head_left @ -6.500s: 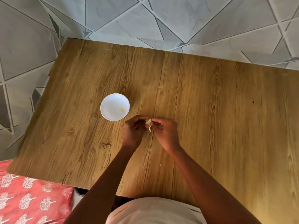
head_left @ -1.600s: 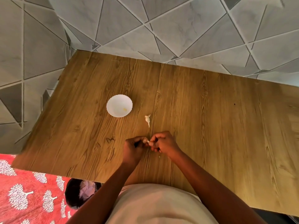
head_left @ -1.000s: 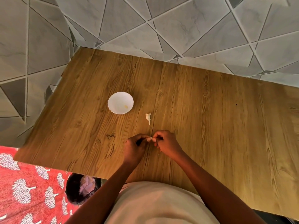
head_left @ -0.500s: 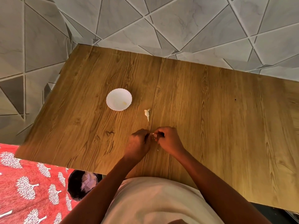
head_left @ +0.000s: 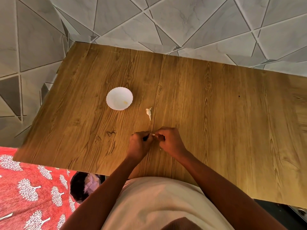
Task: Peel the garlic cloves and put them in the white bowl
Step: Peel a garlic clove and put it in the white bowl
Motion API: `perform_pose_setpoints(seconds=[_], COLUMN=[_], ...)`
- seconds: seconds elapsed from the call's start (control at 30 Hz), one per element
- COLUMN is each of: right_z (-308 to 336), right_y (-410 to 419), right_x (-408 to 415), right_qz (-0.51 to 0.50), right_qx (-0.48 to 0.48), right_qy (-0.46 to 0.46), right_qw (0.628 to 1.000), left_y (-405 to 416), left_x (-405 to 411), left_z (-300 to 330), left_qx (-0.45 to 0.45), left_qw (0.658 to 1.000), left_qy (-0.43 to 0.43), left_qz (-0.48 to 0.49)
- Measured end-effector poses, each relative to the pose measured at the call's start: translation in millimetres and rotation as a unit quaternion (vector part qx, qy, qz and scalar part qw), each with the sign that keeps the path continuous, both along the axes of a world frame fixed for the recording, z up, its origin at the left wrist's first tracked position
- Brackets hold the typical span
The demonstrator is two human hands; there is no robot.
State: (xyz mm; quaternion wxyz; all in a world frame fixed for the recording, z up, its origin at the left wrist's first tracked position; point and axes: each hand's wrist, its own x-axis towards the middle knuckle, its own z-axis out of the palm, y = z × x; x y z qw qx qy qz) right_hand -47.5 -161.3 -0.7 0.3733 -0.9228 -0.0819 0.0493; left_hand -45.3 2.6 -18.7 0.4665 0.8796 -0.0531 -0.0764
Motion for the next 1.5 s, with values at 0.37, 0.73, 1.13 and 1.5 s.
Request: perform_pose_setpoints(seconds=[0.37, 0.73, 1.13, 1.5], right_z=[-2, -1, 1, 10], right_y=[0, -3, -1, -4], right_x=[2, 9, 11, 16], right_qz=[-0.019, 0.022, 0.039, 0.004], right_qx=[0.05, 0.003, -0.006, 0.015], right_qy=[0.0, 0.001, 0.018, 0.094], right_qw=[0.999, 1.0, 0.999, 0.995], left_y=[10, 7, 12, 11], left_x=[0, -2, 2, 7], left_z=[0, 5, 3, -1], left_qx=[-0.022, -0.074, -0.114, -0.016], left_qw=[0.999, 0.996, 0.993, 0.999], left_qy=[0.024, 0.032, 0.024, -0.046], left_qz=[0.017, 0.031, 0.0, -0.018])
